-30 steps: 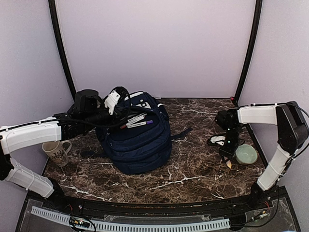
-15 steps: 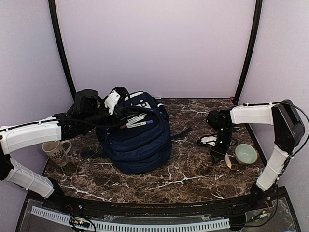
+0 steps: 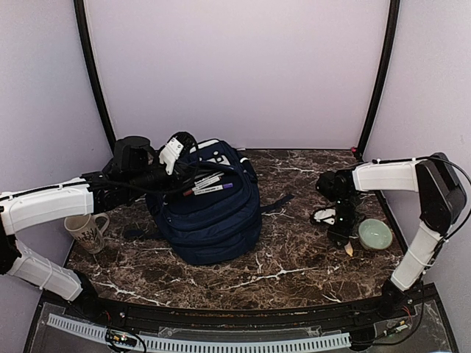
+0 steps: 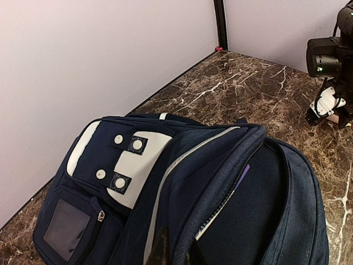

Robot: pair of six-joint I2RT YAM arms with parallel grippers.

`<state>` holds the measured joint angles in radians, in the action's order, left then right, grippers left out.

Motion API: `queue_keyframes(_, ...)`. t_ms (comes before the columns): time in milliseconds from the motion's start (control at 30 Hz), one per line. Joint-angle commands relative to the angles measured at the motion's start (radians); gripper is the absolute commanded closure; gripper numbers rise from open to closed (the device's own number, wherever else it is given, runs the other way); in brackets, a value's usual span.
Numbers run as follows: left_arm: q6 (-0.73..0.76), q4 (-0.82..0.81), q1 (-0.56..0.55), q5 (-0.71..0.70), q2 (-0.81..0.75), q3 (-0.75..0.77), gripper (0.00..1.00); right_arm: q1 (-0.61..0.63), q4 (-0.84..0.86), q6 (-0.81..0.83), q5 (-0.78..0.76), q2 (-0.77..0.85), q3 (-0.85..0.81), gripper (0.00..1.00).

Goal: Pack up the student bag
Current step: Pick up the pen from the center of the board.

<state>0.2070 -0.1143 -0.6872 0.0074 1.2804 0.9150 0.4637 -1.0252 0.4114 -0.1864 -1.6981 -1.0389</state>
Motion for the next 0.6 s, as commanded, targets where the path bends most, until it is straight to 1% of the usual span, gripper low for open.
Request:
queue_keyframes(0,0.0,-0.096,0.006,0.014,-0.058,0.016,1.0,0.0,0.001,-0.02,-0.053,-0.022,-0.006,0.47)
queue_keyframes(133,0.001,-0.097,0.005,0.013,-0.059,0.016,1.0,0.001,0.008,-0.029,-0.09,-0.039,0.013,0.45)
queue_keyframes(200,0.0,-0.097,0.004,0.013,-0.058,0.016,1.0,0.001,0.009,-0.027,-0.099,-0.051,0.032,0.42)
queue_keyframes(267,-0.001,-0.097,0.005,0.01,-0.057,0.015,1.0,0.002,0.003,-0.023,-0.084,-0.07,0.037,0.41)
queue_keyframes(367,0.0,-0.1,0.005,0.011,-0.056,0.013,1.0,0.012,-0.006,-0.02,-0.012,-0.096,0.02,0.43)
queue_keyframes(467,0.0,-0.099,0.005,0.01,-0.054,0.013,1.0,0.044,-0.013,-0.013,0.081,-0.121,-0.017,0.53)
queue_keyframes(567,0.002,-0.1,0.005,0.01,-0.05,0.013,1.0,0.094,-0.011,-0.011,0.143,-0.153,-0.065,0.7)
